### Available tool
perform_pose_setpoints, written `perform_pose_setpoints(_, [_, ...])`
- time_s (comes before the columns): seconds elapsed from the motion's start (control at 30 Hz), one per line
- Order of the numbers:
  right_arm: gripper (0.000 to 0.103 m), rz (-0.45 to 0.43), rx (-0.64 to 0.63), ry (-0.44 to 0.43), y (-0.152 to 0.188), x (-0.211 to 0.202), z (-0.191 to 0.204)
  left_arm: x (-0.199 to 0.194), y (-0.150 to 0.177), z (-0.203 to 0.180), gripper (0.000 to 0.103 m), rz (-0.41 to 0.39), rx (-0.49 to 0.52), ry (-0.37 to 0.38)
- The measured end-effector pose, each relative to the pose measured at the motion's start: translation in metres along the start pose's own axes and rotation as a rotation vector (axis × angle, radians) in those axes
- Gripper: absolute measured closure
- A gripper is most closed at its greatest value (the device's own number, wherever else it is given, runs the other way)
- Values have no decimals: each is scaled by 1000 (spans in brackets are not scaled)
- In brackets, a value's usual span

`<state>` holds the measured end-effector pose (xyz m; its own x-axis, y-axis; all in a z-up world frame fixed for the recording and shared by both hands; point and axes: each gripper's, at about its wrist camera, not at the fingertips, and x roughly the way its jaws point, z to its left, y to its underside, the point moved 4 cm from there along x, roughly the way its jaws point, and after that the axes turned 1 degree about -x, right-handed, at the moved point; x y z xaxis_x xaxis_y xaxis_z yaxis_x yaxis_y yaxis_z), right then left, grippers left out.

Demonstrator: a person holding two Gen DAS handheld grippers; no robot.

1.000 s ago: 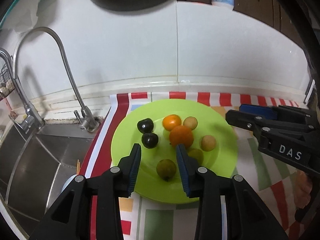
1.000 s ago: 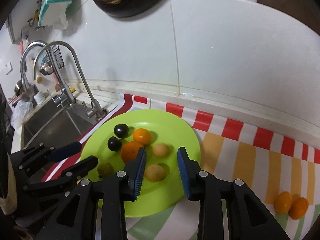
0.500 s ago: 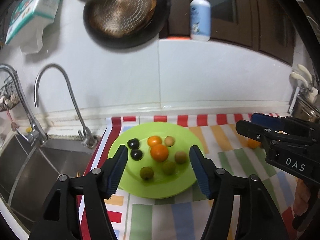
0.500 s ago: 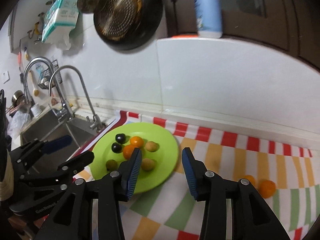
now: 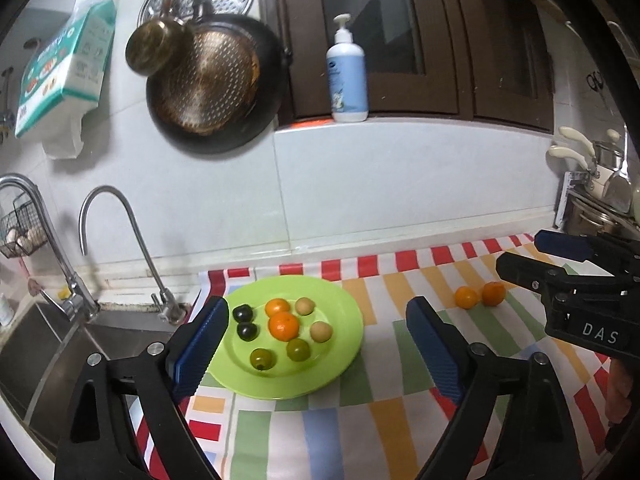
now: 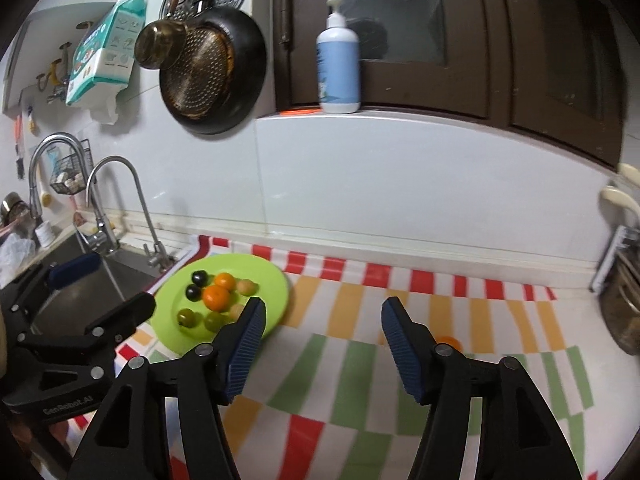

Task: Organize fruits
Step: 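Move both open tools toward the two oranges on the cloth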

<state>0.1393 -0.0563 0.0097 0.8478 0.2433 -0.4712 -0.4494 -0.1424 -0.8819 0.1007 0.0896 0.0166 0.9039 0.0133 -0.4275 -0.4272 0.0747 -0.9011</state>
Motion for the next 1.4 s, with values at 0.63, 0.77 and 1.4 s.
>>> perform_pose_setpoints(0.63, [39, 15, -28, 168, 23, -34, -72, 11, -15, -85, 12, -56, 157, 209])
perform_pose_setpoints(0.77, [39, 18, -26, 171, 23, -30, -87, 22, -18, -101, 12, -64, 183, 263])
perform_pose_setpoints(1.4, [40, 110, -65, 95, 41, 37, -114, 100, -4, -148, 38, 8, 348, 442])
